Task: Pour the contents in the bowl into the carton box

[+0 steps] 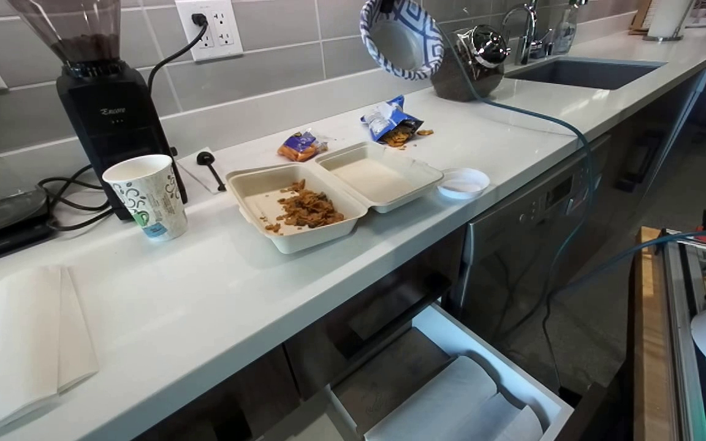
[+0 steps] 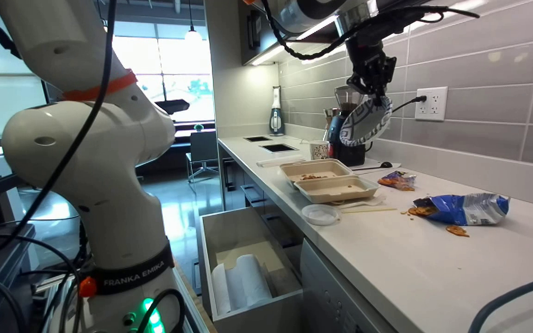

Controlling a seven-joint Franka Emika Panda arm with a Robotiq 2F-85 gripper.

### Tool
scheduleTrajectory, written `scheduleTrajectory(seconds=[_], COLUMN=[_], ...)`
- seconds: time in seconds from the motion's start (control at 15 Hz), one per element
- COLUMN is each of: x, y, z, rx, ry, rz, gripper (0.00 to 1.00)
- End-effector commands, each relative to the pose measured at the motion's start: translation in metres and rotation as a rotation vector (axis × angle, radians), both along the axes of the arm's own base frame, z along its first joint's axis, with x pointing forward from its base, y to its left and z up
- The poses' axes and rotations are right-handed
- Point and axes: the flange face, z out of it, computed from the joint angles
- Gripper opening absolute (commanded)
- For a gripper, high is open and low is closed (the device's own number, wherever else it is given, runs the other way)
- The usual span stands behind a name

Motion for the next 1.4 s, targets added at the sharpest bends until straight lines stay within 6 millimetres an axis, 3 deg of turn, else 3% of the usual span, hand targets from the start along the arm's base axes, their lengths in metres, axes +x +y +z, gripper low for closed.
scheduleTrajectory(seconds=[0.0,0.13,0.27,0.6,0.87,1.13,1.33], x=[0.003,0.007,0.02,0.05,0.052,0.04,0.03], y=[-0.033,-0.052,-0.036,-0.035,-0.076,-0.123,-0.147], z=[-0.002,-0.01,-0.012,-0.037,-0.033,-0.017,-0.019], rx=[-0.035,-0.028,0.019,0.118,0.248,0.382,0.443], ry=[0.105,0.187,0.24,0.357,0.376,0.296,0.256], rz=[-0.171,-0.266,-0.347,-0.574,-0.745,-0.903,-0.98], gripper=[0.03,0.03,0.03,0.03,0.03,0.03,0.03])
